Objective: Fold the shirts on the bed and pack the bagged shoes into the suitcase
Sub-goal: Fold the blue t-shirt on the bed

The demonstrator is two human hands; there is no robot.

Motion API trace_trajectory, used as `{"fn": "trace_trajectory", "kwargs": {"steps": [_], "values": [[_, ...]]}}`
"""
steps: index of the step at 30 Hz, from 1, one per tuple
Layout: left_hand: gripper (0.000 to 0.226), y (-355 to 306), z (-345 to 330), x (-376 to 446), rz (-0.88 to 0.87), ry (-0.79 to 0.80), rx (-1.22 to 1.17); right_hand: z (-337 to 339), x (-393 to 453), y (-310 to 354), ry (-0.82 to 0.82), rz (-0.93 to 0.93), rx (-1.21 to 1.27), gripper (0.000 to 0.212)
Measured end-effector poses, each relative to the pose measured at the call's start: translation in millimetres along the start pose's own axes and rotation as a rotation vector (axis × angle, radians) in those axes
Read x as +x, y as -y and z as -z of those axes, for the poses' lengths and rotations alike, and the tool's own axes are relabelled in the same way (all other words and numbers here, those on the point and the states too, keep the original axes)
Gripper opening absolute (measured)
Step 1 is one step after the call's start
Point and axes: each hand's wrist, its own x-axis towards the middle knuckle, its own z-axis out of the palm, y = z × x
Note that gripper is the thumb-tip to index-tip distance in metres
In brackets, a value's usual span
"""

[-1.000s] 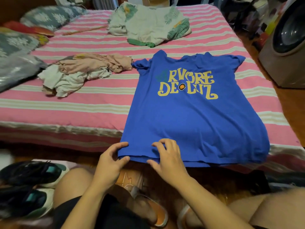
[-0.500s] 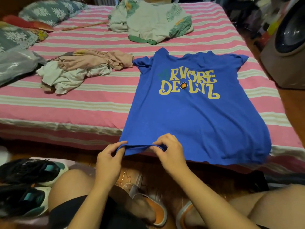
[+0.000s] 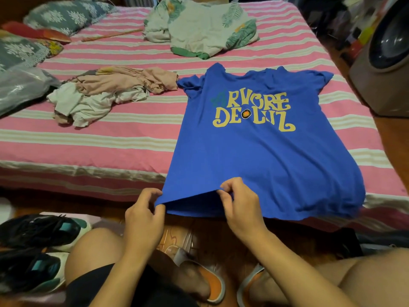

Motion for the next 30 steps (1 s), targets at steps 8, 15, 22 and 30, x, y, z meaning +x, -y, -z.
{"fn": "trace_trajectory", "kwargs": {"steps": [8,15,22,30], "values": [[0.026,-28,12,7,0.078,-0.100,-0.190,4,19,-42,0.057,0.340,-0.553,0.019],[0.020,-15,16,13,0.272,-0.135,-0.356,114,6,-110,-0.268,-0.172,-0.714,0.040],[0.023,9,0,21,0.518,-0.206,-0.579,210,-26,-147,-0.621,-0.618,-0.525,0.032],[0.038,11,-11,18,0.532,-0.227,-0.662,234,-48,-146,-0.639,-0.750,-0.026,0.037]]}}
